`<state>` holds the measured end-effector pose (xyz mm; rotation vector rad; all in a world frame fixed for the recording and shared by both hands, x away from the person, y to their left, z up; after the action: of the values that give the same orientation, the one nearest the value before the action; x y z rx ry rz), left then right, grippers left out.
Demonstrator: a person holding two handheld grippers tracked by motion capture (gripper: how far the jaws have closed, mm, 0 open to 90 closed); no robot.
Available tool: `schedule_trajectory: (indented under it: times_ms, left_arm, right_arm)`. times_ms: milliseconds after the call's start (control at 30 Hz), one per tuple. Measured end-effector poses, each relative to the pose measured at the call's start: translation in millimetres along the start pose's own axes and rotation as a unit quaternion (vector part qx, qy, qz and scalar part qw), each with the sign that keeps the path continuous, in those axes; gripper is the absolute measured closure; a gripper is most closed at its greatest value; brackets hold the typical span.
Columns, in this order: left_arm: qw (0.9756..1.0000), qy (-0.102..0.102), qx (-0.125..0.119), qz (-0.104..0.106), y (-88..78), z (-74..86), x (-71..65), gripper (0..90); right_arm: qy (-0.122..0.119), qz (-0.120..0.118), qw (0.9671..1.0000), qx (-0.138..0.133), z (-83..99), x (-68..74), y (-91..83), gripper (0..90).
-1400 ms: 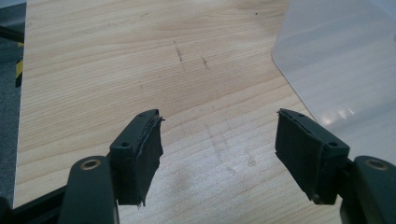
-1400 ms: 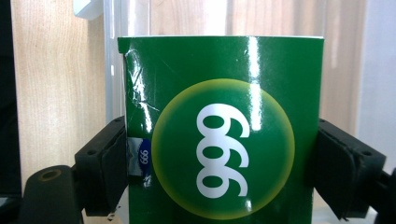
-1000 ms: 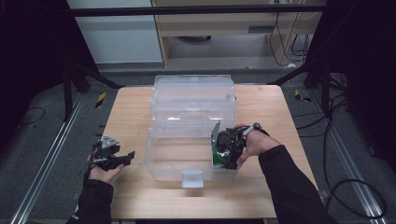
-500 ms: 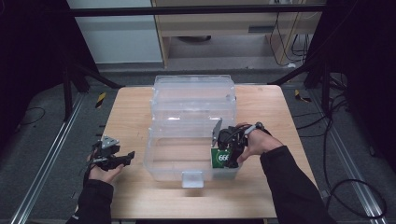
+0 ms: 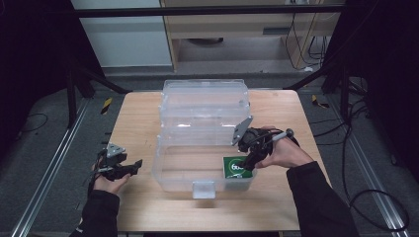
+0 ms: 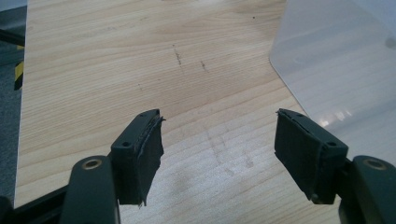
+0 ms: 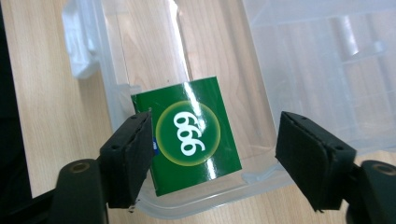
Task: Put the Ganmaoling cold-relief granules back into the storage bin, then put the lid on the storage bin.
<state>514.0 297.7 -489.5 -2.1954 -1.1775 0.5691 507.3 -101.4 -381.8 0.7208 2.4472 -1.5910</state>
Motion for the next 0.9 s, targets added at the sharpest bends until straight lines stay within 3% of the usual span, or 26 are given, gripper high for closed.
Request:
schedule_trajectory:
  times_ms: [133, 367, 567, 667, 800, 900]
  left_arm:
    - [1.0000, 0.000, 0.000, 0.002, 0.1, -0.1, 0.3, 31.5]
    - [1.0000, 0.001, -0.005, 0.000, -1.4, -1.7, -0.4, 31.6]
    - [1.0000, 0.001, -0.004, 0.002, -1.3, -1.4, -0.9, 32.0]
    - [1.0000, 0.002, -0.005, 0.001, -1.6, -1.6, -0.8, 32.0]
    - [1.0000, 0.001, -0.005, 0.001, -2.0, -2.1, 0.6, 32.0]
    - [1.0000, 0.000, -0.007, 0.000, -2.1, -2.0, 1.0, 32.0]
  right_arm:
    - [0.042, -0.006, 0.9990, -0.018, 0.4, 4.3, -7.4, 32.0]
    - [0.046, -0.004, 0.9980, -0.043, -5.1, 13.7, -11.5, 37.2]
    - [0.056, -0.020, 0.9966, -0.057, -6.6, 23.9, 1.9, 38.7]
    - [0.056, -0.020, 0.9971, -0.049, -6.2, 27.2, 9.5, 37.1]
    - [0.079, -0.029, 0.9948, -0.057, -6.0, 31.3, 17.2, 38.1]
    - [0.081, -0.018, 0.9950, -0.055, -5.9, 32.4, 21.9, 40.6]
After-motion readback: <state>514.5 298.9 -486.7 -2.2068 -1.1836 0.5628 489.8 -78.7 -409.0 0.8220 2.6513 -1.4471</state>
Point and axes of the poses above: each handheld gripper's, and its own axes: y roughly forward along the jaws, z roughly out of its underside, x roughly to its left, the point moved 5 cm from there along y, roughly forward along the jaws, and after that the axes turned 11 degrees about z, right-handed, at the moved point
